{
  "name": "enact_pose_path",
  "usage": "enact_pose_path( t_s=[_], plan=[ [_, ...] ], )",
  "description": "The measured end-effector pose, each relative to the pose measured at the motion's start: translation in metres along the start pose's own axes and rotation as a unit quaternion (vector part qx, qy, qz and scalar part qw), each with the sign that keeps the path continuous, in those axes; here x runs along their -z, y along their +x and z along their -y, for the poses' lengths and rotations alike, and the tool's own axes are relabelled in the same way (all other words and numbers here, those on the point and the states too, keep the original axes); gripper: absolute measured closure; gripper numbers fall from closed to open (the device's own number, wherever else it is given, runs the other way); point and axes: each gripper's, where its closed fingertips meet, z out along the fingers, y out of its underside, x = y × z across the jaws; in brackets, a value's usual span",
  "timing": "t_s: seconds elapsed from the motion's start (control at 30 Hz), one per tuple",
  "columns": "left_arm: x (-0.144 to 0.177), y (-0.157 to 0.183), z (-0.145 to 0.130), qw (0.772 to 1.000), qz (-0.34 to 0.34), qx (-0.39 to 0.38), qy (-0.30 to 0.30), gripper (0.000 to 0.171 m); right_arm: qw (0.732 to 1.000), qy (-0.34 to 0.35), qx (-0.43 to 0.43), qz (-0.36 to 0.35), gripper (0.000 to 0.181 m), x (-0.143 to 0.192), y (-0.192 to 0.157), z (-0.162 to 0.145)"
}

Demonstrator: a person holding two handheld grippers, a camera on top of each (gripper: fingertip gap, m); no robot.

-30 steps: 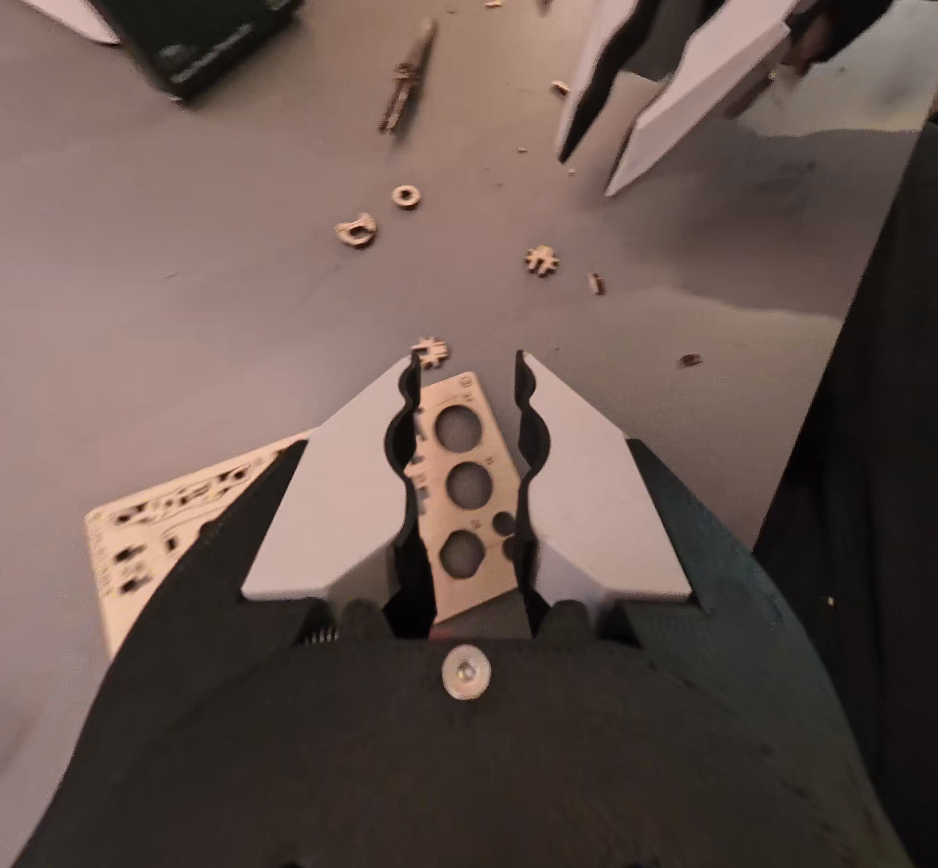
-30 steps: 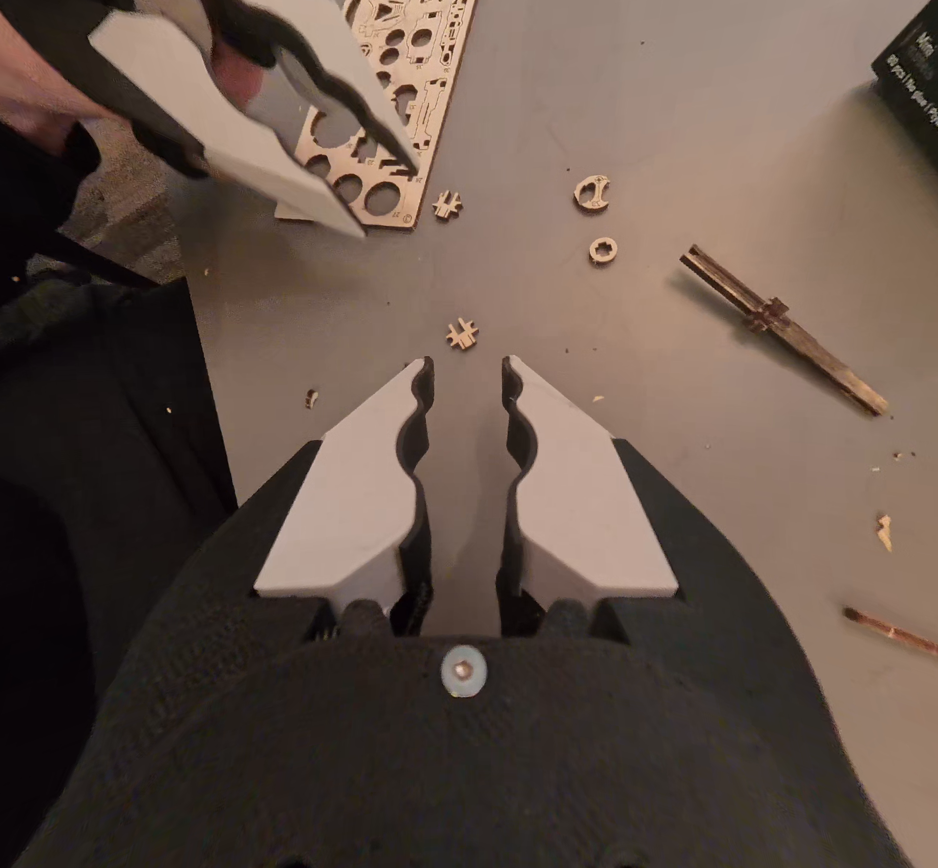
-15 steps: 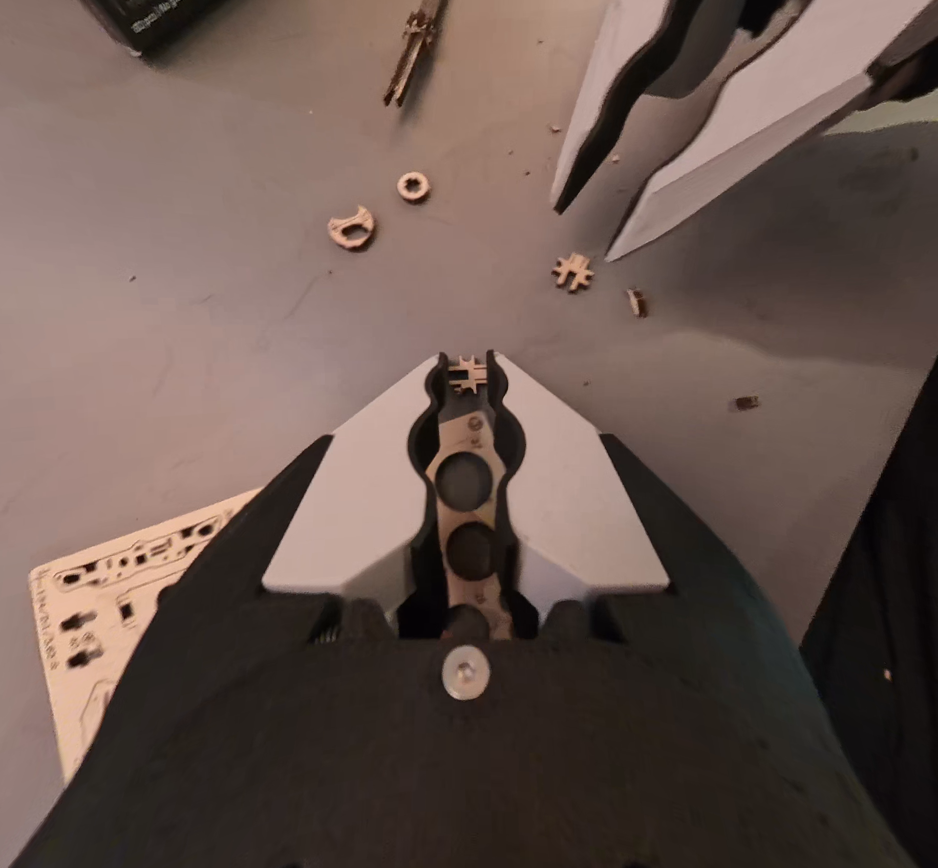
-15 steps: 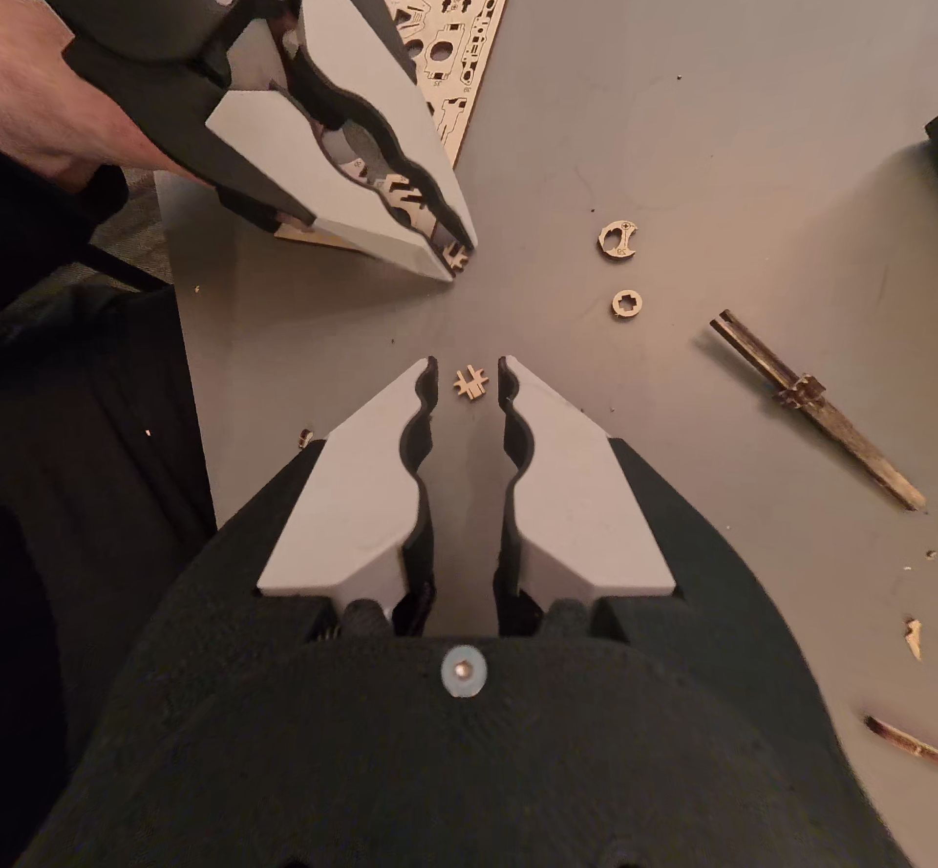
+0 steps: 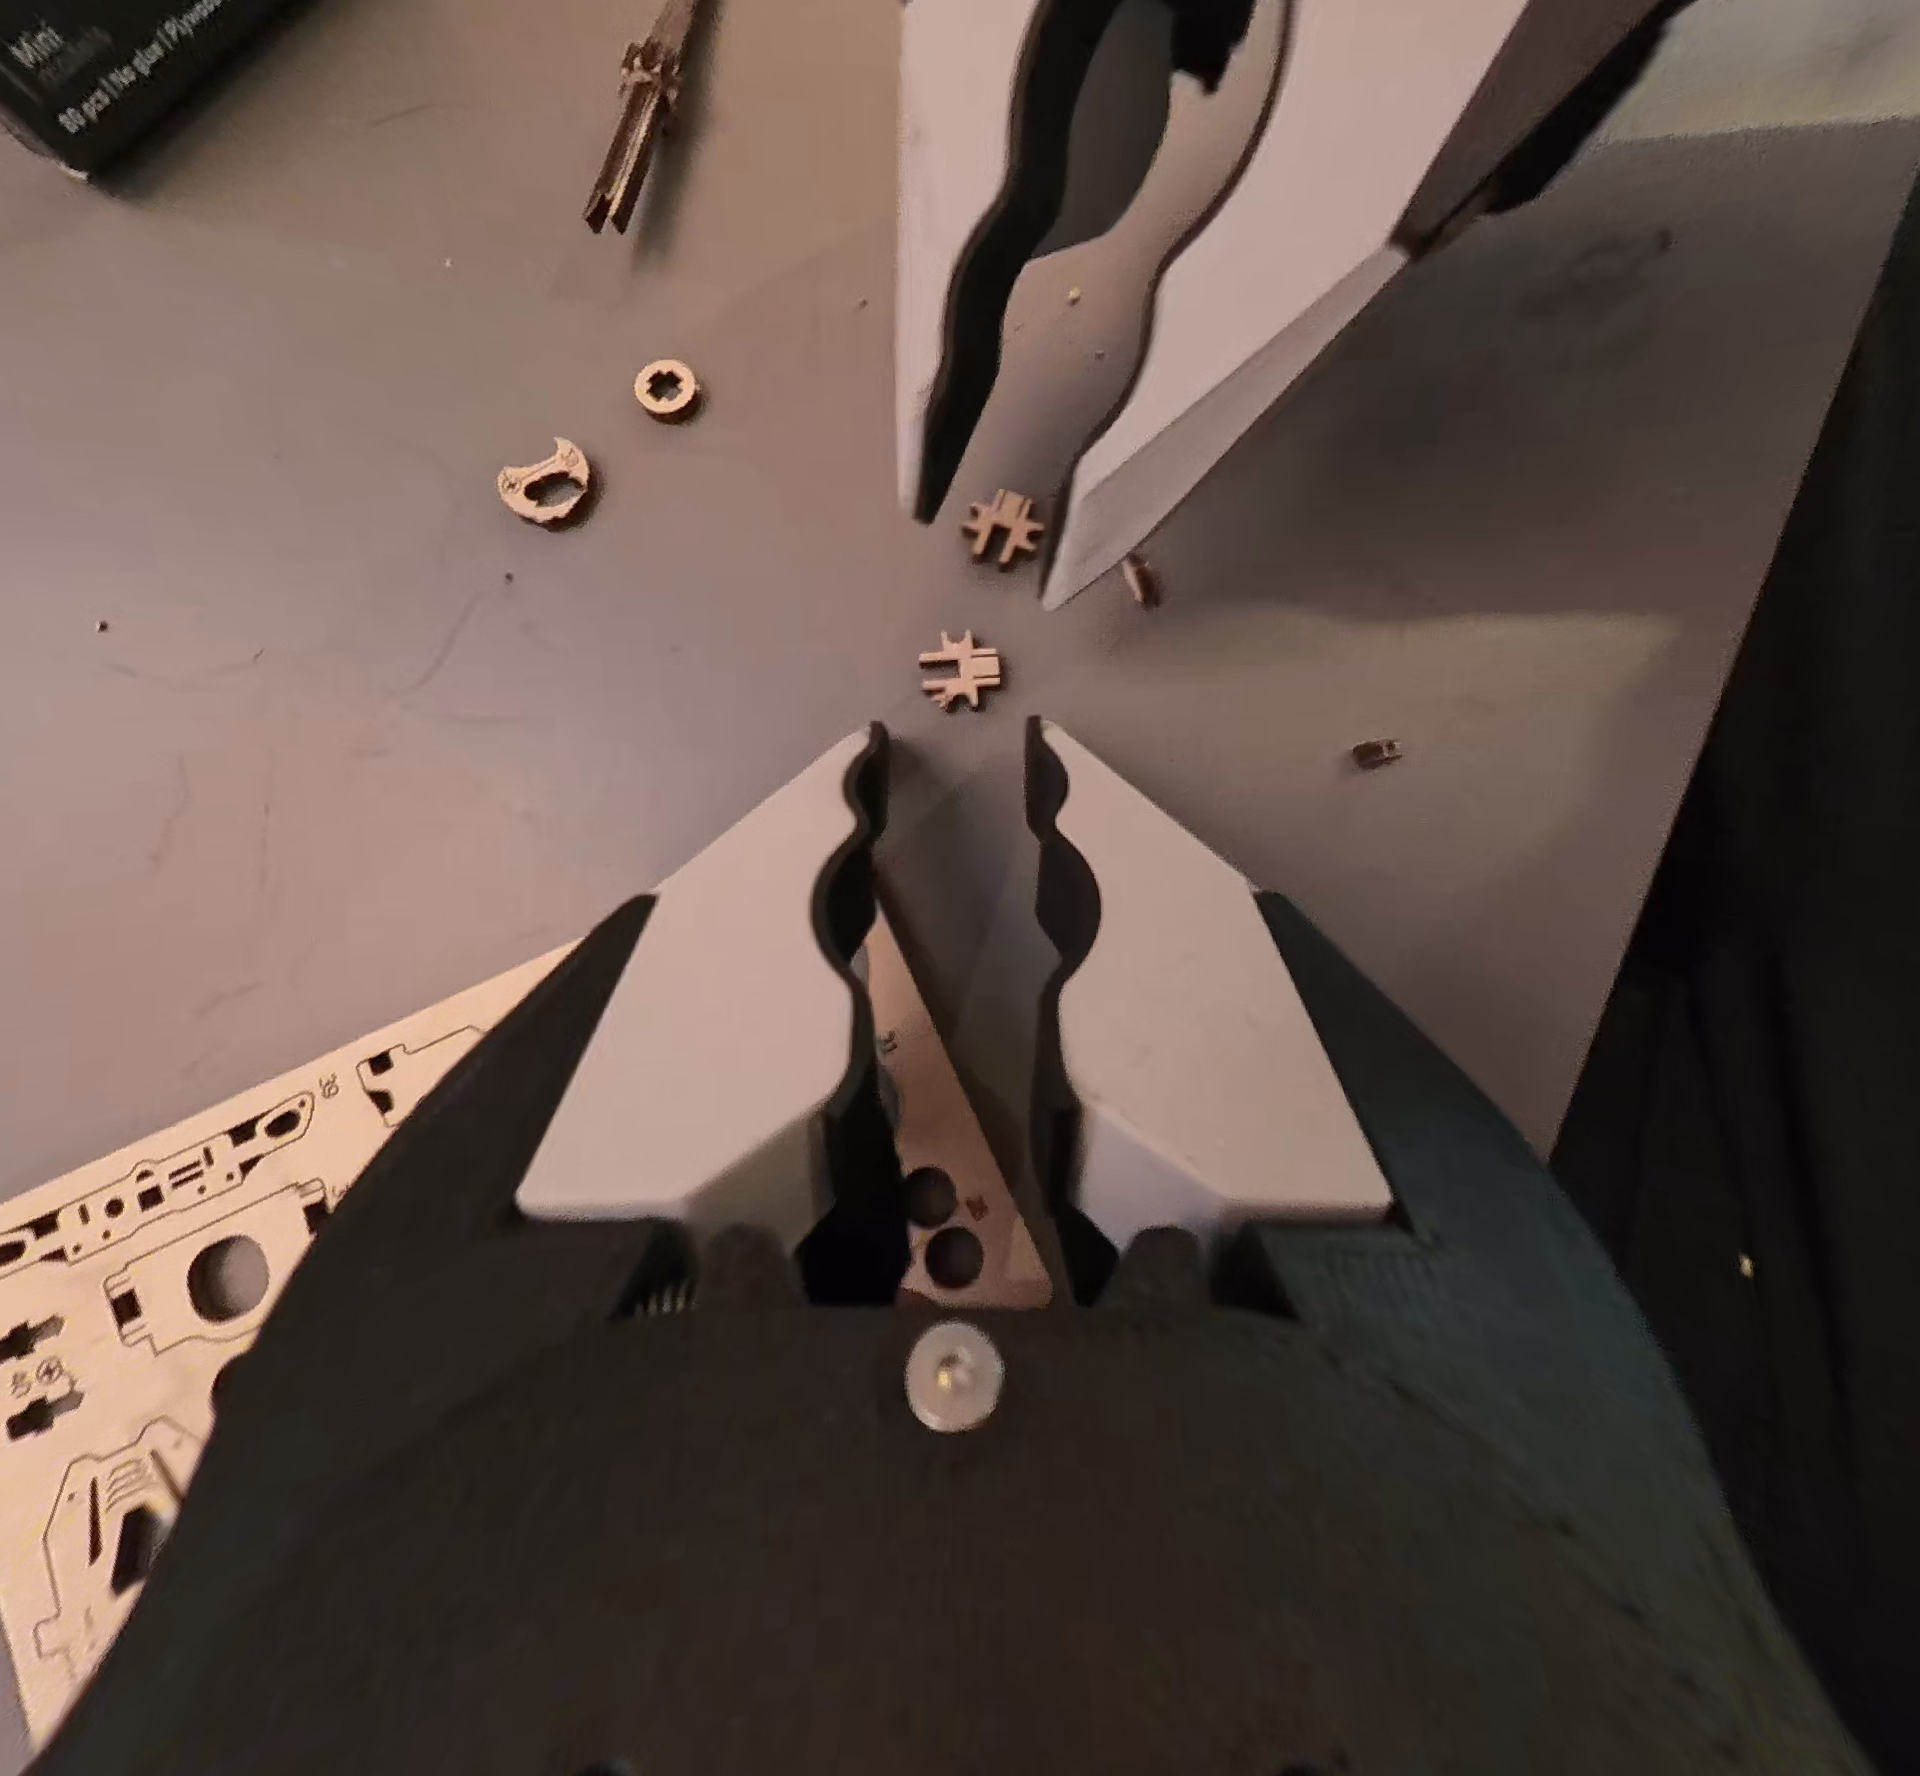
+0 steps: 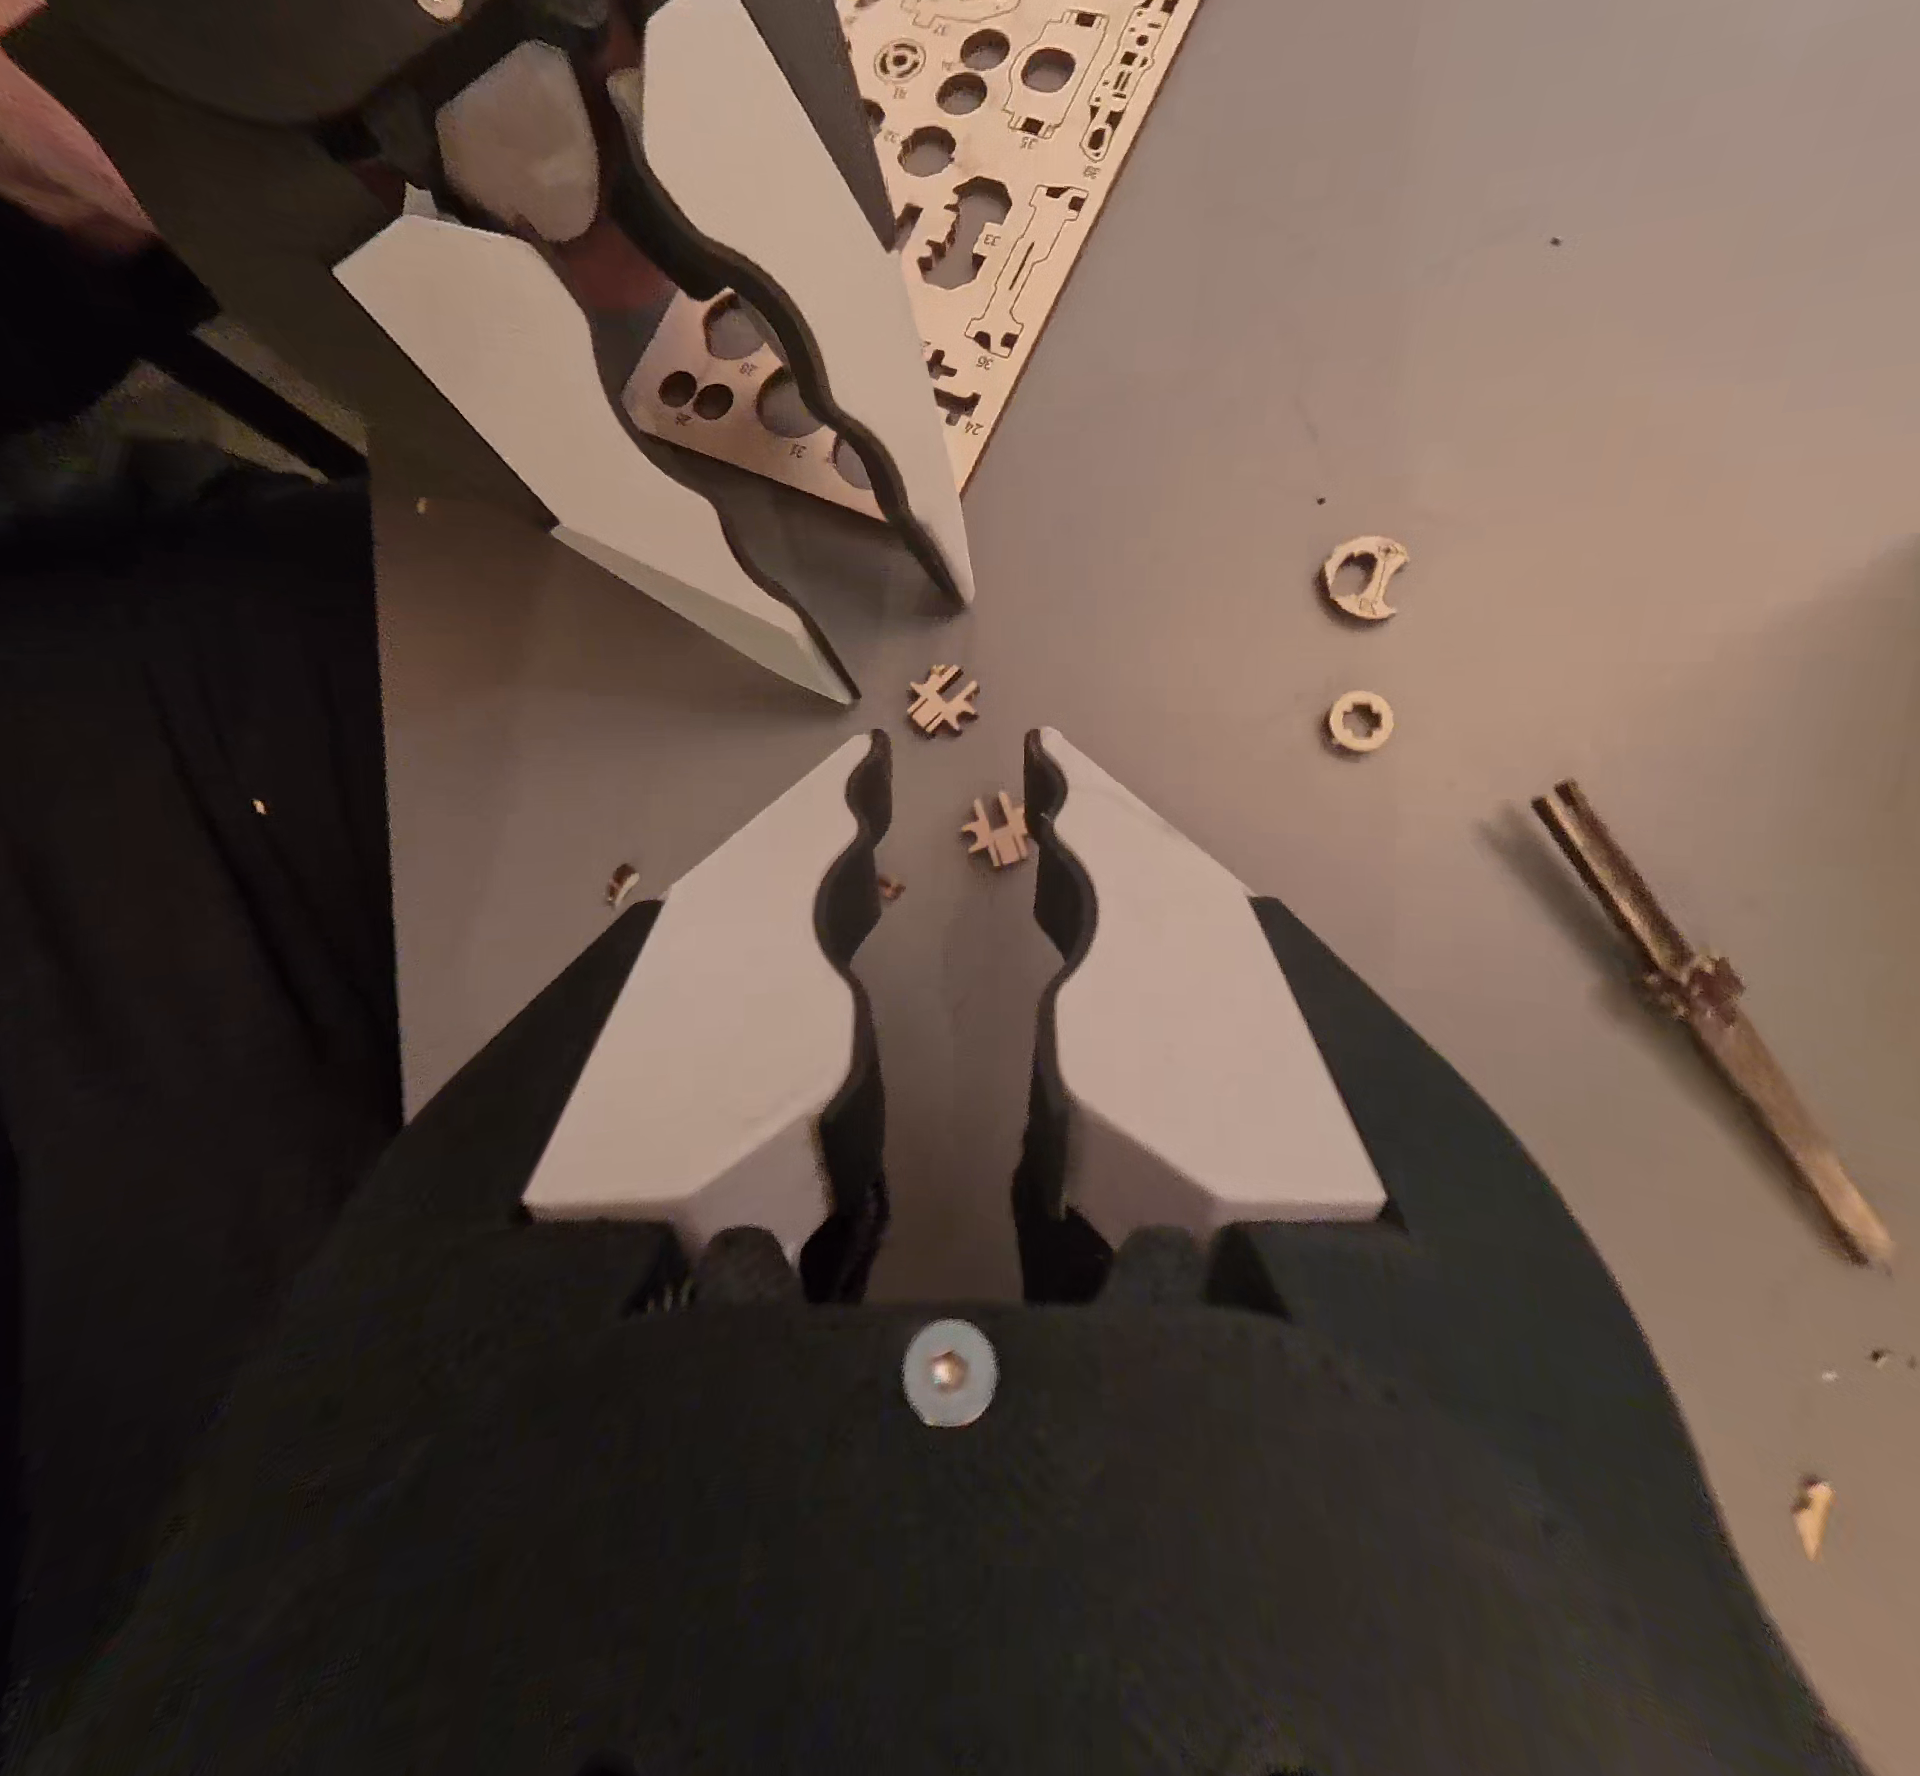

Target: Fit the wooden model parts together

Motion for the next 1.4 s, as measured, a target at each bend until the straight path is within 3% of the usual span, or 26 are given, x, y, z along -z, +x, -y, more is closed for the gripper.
enact_pose_path(
  t_s=[0.27,0.73,0.77,0.8,0.93,1.07,1.2,1.4],
  plan=[
    [-0.006,0.003,0.005,1.0,0.0,-0.016,0.013,0.156,0.996,-0.043,0.073,0.013,0.166,-0.02,-0.001,-0.004],
    [-0.005,0.001,0.004,0.999,0.028,-0.02,0.015,0.159,0.997,-0.05,0.061,0.011,0.172,-0.022,-0.003,-0.005],
    [-0.005,0.001,0.003,0.999,0.032,-0.015,0.015,0.16,0.997,-0.05,0.061,0.01,0.172,-0.022,-0.003,-0.005],
    [-0.003,-0.001,0.003,0.999,0.037,-0.012,0.015,0.171,0.997,-0.051,0.062,0.008,0.172,-0.022,-0.003,-0.005],
    [-0.001,0.0,0.006,0.999,0.04,-0.005,0.03,0.171,0.997,-0.05,0.064,0.004,0.173,-0.022,-0.003,-0.005],
    [-0.004,-0.005,0.004,0.999,0.051,-0.01,0.016,0.152,0.997,-0.047,0.059,0.008,0.173,-0.022,-0.003,-0.005],
    [-0.005,-0.001,0.004,0.999,0.033,-0.013,0.011,0.162,0.997,-0.047,0.059,0.009,0.173,-0.022,-0.002,-0.005],
    [-0.005,-0.001,0.004,0.999,0.042,-0.017,0.015,0.163,0.997,-0.047,0.058,0.01,0.173,-0.022,-0.002,-0.005]
  ],
)
